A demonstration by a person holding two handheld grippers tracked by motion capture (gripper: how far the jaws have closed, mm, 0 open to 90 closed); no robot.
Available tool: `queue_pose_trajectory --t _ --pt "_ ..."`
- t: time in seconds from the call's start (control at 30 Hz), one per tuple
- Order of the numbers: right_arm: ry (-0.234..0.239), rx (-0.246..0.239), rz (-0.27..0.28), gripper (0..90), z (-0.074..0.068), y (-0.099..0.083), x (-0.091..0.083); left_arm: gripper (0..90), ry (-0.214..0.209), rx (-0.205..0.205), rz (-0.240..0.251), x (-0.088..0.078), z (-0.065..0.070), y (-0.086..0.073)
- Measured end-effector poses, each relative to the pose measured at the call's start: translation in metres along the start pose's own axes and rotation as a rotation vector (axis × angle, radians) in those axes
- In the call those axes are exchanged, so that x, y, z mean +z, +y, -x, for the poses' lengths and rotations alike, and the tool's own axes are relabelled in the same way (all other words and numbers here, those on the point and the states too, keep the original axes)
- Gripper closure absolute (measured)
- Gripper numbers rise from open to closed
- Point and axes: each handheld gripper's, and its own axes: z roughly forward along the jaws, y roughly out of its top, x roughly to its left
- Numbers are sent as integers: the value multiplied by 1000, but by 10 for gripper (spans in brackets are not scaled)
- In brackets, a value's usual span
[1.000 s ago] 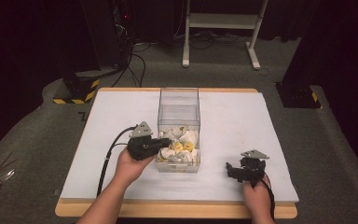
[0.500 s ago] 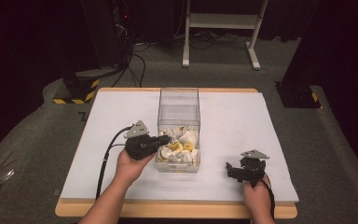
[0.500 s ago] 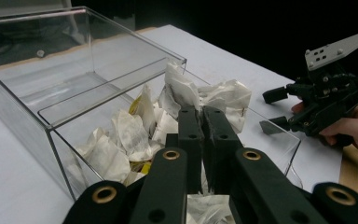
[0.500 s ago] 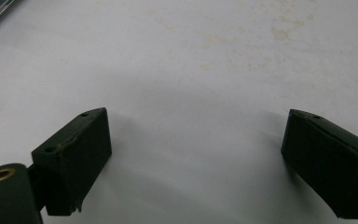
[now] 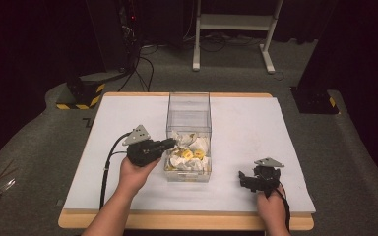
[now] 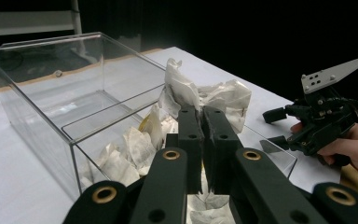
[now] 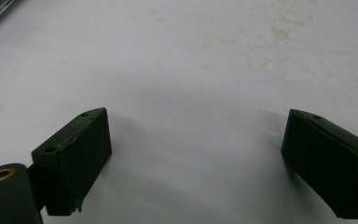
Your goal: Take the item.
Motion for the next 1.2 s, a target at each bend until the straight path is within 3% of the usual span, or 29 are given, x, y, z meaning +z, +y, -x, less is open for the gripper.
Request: queue_pose_trajectory --t 0.7,1.2 --pt "-1 0 0 82 0 0 0 866 44 -17 49 -22 -16 11" --pt "-1 0 0 82 0 0 0 865 107 -31 64 -45 -37 14"
